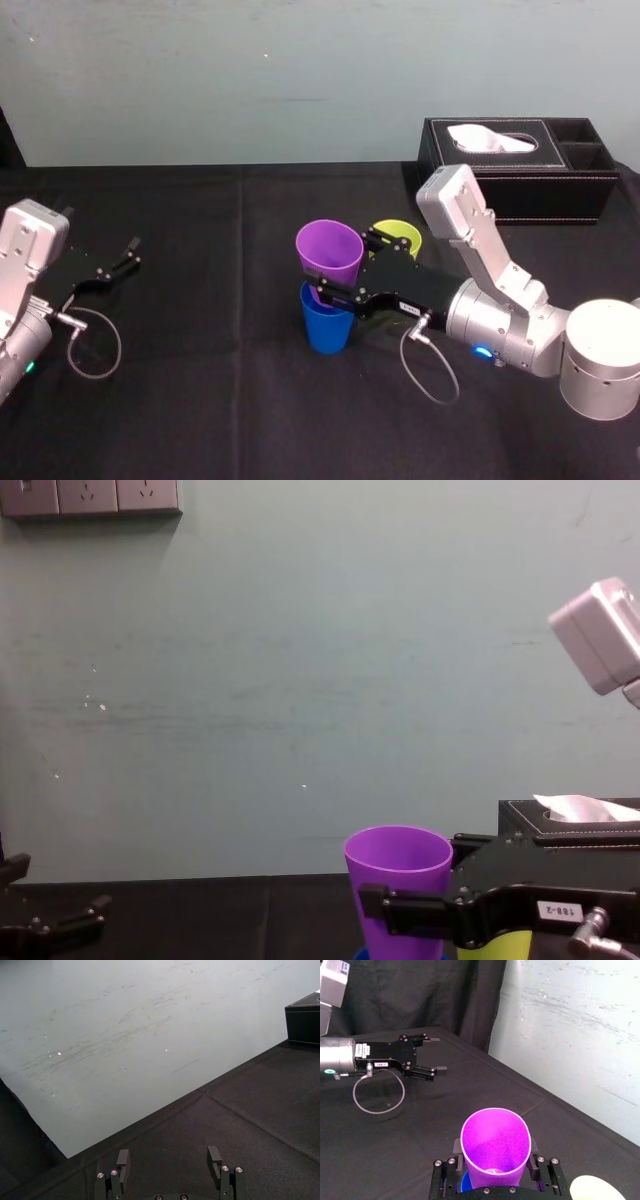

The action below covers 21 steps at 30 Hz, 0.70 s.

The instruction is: Stack the three plastic cups sequentially using one hand.

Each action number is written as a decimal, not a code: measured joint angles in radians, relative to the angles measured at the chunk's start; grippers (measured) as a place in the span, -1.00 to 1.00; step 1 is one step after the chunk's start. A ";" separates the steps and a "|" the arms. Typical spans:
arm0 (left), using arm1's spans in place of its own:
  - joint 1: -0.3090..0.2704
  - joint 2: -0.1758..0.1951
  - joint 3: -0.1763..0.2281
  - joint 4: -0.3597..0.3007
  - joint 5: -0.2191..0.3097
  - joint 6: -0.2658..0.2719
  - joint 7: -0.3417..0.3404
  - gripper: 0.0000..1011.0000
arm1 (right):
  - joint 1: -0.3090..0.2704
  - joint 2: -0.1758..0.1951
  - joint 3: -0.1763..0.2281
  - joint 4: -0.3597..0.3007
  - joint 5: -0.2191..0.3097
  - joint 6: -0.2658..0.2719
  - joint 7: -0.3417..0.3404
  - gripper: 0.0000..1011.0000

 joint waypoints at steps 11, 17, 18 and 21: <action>0.000 0.000 0.000 0.000 0.000 0.000 0.000 1.00 | 0.010 -0.012 -0.006 0.026 -0.007 -0.007 0.009 0.43; 0.000 0.000 0.000 0.000 0.000 0.000 0.000 1.00 | 0.015 -0.019 -0.008 0.045 -0.009 -0.014 0.012 0.44; 0.000 0.000 0.000 0.000 0.000 0.000 0.000 1.00 | 0.016 -0.019 -0.009 0.047 -0.009 -0.015 0.012 0.44; 0.000 0.000 0.000 0.000 0.000 0.000 0.000 1.00 | 0.018 -0.024 -0.010 0.057 -0.010 -0.020 0.014 0.44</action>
